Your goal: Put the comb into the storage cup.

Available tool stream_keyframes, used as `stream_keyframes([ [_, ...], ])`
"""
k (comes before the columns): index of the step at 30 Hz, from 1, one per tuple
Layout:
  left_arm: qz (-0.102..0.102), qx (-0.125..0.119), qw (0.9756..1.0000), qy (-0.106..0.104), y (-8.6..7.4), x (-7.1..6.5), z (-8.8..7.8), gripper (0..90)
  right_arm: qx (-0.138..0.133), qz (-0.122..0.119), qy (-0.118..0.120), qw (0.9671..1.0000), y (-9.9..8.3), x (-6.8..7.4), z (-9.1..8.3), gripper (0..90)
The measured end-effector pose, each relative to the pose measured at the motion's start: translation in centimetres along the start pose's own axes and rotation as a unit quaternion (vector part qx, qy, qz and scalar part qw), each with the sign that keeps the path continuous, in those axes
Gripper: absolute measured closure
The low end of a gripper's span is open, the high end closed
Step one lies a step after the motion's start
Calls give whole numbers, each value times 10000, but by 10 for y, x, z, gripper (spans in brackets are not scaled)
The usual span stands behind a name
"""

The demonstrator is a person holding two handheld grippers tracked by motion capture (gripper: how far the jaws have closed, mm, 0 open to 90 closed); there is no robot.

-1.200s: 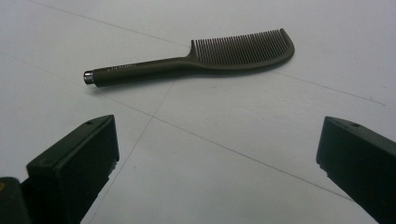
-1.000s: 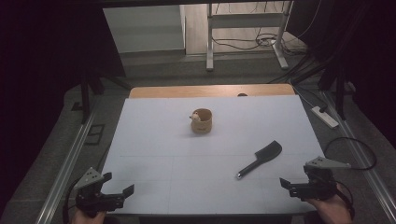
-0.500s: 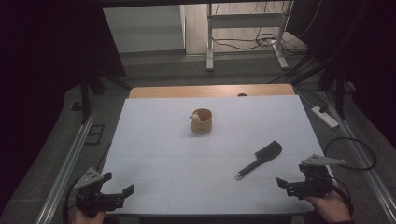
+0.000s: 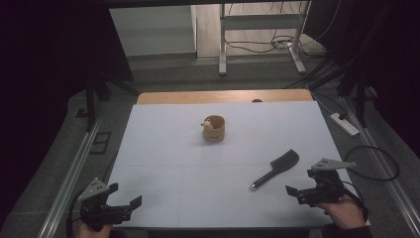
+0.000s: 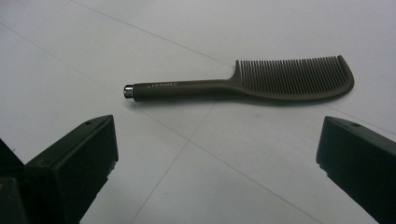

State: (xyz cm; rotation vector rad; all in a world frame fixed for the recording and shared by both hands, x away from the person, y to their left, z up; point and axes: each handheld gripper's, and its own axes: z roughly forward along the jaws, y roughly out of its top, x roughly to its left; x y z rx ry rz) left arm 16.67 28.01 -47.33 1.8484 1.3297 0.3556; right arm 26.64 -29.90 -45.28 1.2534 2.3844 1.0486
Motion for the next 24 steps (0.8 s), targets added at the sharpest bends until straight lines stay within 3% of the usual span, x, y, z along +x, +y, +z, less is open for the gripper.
stream_keyframes([
  [12,-23,-6,10000,7,0,0,0,1,52,-44,-95,9999,10,0,10,0],
  [19,-28,0,10000,5,0,0,0,1,82,190,30,9998,17,1,17,0],
  [24,-28,-2,10000,6,0,0,0,1,138,69,18,9999,23,3,22,0],
])
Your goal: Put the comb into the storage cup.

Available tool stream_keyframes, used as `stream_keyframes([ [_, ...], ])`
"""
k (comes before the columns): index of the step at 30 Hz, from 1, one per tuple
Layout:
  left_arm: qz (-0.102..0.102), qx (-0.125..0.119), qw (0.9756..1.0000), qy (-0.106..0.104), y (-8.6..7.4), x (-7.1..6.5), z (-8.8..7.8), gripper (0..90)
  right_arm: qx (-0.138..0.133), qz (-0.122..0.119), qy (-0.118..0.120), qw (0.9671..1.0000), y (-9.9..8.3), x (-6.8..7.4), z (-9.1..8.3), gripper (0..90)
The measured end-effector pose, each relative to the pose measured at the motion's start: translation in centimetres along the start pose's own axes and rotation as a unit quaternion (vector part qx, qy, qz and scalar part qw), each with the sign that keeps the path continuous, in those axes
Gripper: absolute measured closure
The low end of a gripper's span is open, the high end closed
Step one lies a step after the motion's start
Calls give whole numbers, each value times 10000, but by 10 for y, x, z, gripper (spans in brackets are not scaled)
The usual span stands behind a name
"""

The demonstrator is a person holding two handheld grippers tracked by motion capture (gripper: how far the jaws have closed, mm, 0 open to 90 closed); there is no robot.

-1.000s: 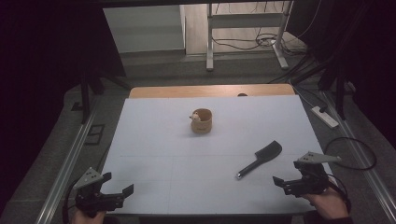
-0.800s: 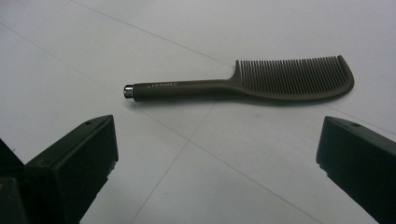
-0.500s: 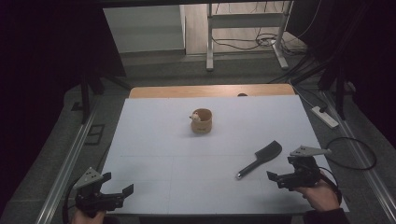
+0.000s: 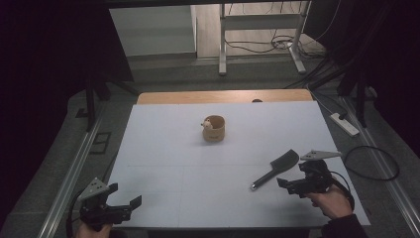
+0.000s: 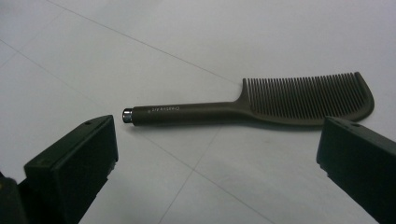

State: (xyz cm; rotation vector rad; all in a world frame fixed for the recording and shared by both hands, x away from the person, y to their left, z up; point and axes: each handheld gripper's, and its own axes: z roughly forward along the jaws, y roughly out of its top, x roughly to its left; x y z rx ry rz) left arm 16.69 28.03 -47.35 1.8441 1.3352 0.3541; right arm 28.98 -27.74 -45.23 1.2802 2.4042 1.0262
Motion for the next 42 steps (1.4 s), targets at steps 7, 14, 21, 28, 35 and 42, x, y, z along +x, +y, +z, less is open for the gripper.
stream_keyframes([
  [7,21,17,10000,3,0,0,0,1,71,-174,-6,9998,7,3,7,0],
  [14,21,23,10000,2,0,0,0,1,119,-221,-8,9997,12,4,14,0],
  [21,10,29,10000,-2,0,0,0,1,199,-184,30,9996,18,6,21,0],
  [28,1,30,10000,-2,0,0,0,1,338,-270,30,9991,23,8,28,0],
  [35,-23,31,10000,-10,0,0,1,1,392,-230,83,9989,30,10,35,0],
  [42,-40,32,10000,-22,0,1,1,1,517,-303,100,9982,34,13,43,0],
])
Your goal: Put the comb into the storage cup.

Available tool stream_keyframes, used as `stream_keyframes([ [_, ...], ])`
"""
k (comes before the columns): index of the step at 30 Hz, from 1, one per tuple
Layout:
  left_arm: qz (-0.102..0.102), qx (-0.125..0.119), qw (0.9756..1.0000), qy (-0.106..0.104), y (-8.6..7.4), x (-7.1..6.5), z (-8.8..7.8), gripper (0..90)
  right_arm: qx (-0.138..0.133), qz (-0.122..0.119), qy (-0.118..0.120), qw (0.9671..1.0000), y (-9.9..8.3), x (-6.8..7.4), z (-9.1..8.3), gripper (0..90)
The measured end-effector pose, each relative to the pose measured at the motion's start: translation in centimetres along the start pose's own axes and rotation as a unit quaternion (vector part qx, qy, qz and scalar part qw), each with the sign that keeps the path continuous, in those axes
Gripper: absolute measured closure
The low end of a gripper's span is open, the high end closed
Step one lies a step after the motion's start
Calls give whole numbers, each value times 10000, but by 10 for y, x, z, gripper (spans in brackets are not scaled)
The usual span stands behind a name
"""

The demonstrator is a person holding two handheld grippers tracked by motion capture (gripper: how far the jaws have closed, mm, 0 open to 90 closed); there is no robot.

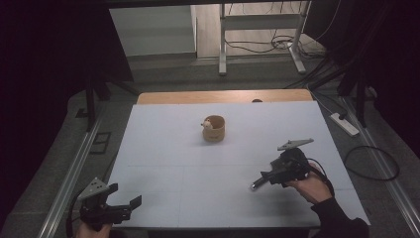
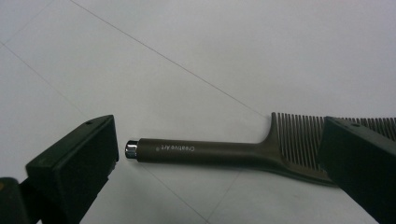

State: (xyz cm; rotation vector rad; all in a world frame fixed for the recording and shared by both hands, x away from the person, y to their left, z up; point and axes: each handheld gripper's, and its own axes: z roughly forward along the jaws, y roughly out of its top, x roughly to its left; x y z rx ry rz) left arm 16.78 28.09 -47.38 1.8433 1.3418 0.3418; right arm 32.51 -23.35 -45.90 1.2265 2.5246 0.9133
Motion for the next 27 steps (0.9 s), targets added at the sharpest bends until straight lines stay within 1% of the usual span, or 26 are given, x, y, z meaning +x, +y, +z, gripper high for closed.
stream_keyframes([
  [7,-2,-2,10000,-4,0,0,0,1,95,24,38,9999,6,1,5,0],
  [12,0,1,10000,-3,0,0,0,1,139,-18,36,9999,13,2,10,0],
  [20,-2,8,10000,-12,0,0,0,1,318,-158,-3,9994,22,6,22,0],
  [27,-6,11,10000,-27,0,1,0,1,428,-241,24,9988,28,11,30,0],
])
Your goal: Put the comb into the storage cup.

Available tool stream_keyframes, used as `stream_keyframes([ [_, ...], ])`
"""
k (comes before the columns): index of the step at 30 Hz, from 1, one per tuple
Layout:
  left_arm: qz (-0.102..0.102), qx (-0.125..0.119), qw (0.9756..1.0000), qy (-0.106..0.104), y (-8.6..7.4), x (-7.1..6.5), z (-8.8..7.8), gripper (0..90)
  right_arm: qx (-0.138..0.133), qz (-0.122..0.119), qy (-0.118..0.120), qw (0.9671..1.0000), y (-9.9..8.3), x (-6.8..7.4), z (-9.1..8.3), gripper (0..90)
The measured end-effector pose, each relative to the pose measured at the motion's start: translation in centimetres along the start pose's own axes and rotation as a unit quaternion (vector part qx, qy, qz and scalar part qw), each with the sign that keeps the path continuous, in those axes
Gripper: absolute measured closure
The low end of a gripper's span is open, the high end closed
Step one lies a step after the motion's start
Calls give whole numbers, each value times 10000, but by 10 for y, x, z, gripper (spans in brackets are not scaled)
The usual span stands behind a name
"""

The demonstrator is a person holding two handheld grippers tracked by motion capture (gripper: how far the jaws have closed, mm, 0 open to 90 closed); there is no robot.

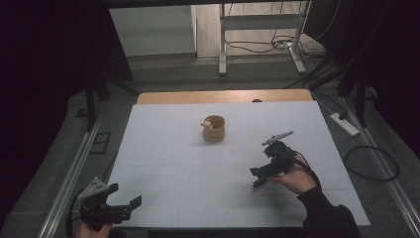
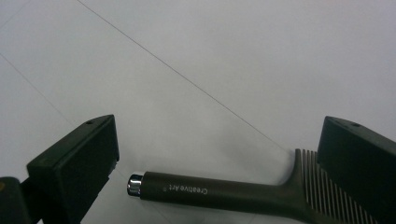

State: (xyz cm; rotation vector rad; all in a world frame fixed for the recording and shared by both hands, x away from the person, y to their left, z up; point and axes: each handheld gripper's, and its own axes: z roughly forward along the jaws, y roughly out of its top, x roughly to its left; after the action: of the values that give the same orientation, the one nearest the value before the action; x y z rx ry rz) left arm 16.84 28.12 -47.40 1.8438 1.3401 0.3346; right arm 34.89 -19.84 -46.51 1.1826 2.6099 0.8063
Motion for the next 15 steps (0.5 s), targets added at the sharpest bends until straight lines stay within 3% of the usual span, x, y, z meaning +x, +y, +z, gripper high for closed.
stream_keyframes([
  [3,2,3,10000,-1,0,0,0,1,48,-16,-22,10000,3,2,3,1],
  [6,3,2,10000,-3,0,0,0,1,21,-55,-43,10000,4,2,4,99],
  [10,14,15,10000,-8,0,0,0,1,-70,-98,-7,9999,5,0,2,351],
  [15,19,22,10000,-13,0,0,0,1,39,-174,216,9996,6,-5,2,694],
])
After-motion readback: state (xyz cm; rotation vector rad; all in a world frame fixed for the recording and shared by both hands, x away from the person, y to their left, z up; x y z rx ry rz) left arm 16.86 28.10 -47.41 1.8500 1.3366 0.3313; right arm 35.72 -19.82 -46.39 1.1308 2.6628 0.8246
